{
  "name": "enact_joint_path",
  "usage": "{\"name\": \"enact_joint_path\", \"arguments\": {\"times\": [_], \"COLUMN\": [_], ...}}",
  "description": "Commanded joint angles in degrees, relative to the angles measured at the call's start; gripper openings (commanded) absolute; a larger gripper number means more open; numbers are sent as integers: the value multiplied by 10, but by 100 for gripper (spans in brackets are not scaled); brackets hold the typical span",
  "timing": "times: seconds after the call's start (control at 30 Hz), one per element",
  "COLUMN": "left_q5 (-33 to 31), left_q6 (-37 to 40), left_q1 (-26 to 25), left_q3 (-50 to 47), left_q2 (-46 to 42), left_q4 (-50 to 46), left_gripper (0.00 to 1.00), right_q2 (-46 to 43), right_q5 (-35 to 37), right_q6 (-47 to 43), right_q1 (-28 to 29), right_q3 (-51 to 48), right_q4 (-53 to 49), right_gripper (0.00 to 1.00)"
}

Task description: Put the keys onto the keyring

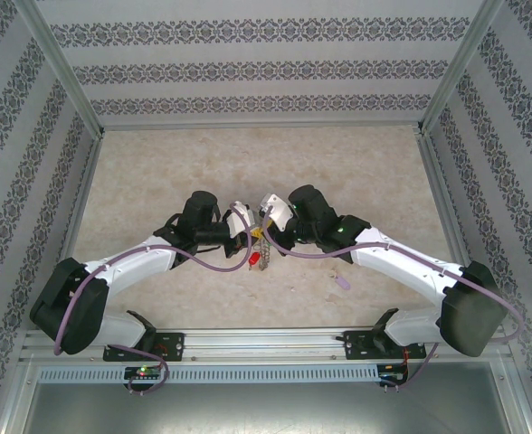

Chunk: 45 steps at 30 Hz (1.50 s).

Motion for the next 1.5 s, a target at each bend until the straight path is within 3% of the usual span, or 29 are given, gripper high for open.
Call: {"name": "enact_joint_path", "arguments": {"times": [0.0, 0.37, 0.67, 1.03, 1.23, 1.47], "left_q5": [9, -13, -16, -15, -12, -17], "left_q6": [9, -21, -35, -9, -5, 3], "left_q1": [-8, -7, -7, -8, -8, -9], "left_q3": [22, -20, -40, -21, -10, 4], "left_q2": [-9, -9, -9, -27, -33, -25], "left_q4": [17, 65, 92, 34, 18, 4], "left_gripper": [0, 0, 0, 26, 34, 34], "right_q2": [3, -34, -31, -34, -36, -35], "right_q5": [8, 91, 96, 42, 37, 37], "right_q6": [4, 75, 80, 65, 51, 51], "right_q1": [-3, -29, -27, -12, -6, -2], "right_q3": [9, -30, -24, -5, -9, -9], "right_q4": [-7, 3, 9, 29, 35, 39], "right_gripper": [0, 0, 0, 0, 0, 0]}}
